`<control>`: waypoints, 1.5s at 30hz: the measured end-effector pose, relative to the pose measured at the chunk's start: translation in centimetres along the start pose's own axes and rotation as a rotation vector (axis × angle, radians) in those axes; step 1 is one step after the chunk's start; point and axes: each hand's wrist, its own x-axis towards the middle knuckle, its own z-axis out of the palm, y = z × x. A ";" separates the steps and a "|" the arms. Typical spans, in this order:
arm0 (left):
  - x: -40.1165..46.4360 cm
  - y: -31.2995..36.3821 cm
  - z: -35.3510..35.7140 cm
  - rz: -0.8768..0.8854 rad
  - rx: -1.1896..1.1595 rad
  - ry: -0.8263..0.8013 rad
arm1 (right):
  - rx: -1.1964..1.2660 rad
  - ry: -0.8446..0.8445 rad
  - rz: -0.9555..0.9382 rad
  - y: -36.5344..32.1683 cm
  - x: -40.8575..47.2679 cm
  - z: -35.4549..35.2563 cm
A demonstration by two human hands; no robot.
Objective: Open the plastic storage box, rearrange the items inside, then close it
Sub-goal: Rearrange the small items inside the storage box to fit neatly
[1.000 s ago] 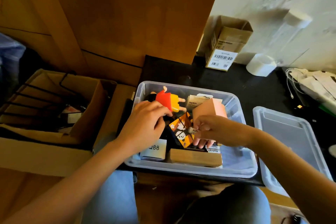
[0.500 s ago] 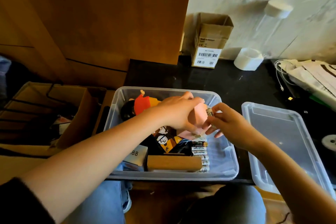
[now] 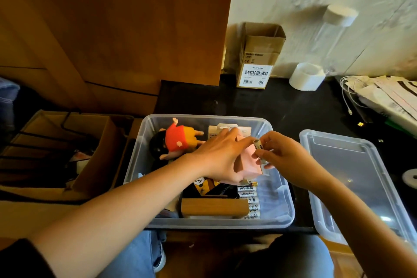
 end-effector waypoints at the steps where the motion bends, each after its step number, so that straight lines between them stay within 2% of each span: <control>1: 0.1 0.0 -0.2 -0.021 -0.017 0.005 | 0.015 0.019 -0.003 0.0 -0.1 -0.1; 5: -1.9 -0.6 -1.9 -0.060 -0.152 0.185 | 0.116 0.141 0.023 -0.2 -0.6 -0.7; 7: -4.1 -1.4 -3.0 -0.084 -0.234 0.298 | 0.041 0.192 0.012 -0.3 -0.8 -1.2; 9: -6.6 -2.2 -3.7 -0.127 -0.370 0.409 | -0.149 0.179 -0.027 -0.6 -1.0 -1.6; 12: -9.7 -3.0 -3.9 -0.154 -0.549 0.553 | -0.563 -0.038 -0.076 -1.4 -0.9 -0.9; 15: -11.4 -3.1 -3.2 -0.179 -0.677 0.578 | -0.903 -0.269 -0.084 -1.7 -0.2 1.8; 18: -12.0 -2.9 -2.1 -0.202 -0.690 0.589 | -1.122 -0.449 -0.093 -1.1 0.9 4.4; 20: -12.3 -2.8 -1.6 -0.232 -0.705 0.599 | -1.207 -0.509 -0.044 -0.5 1.7 5.4; 24: -12.4 -2.7 -1.4 -0.247 -0.700 0.581 | -1.269 -0.542 -0.010 0.6 2.7 6.9; 31: -12.3 -2.6 -1.2 -0.240 -0.693 0.581 | -1.265 -0.491 0.011 1.7 3.3 7.3; 36: -12.3 -2.6 -1.2 -0.239 -0.708 0.585 | -1.134 -0.382 -0.029 2.1 3.2 7.5; 42: -12.3 -2.6 -1.1 -0.251 -0.721 0.585 | -1.100 -0.405 0.083 2.0 3.1 7.5; 45: -12.3 -2.7 -1.2 -0.243 -0.740 0.581 | -0.983 -0.340 0.067 0.7 3.0 6.2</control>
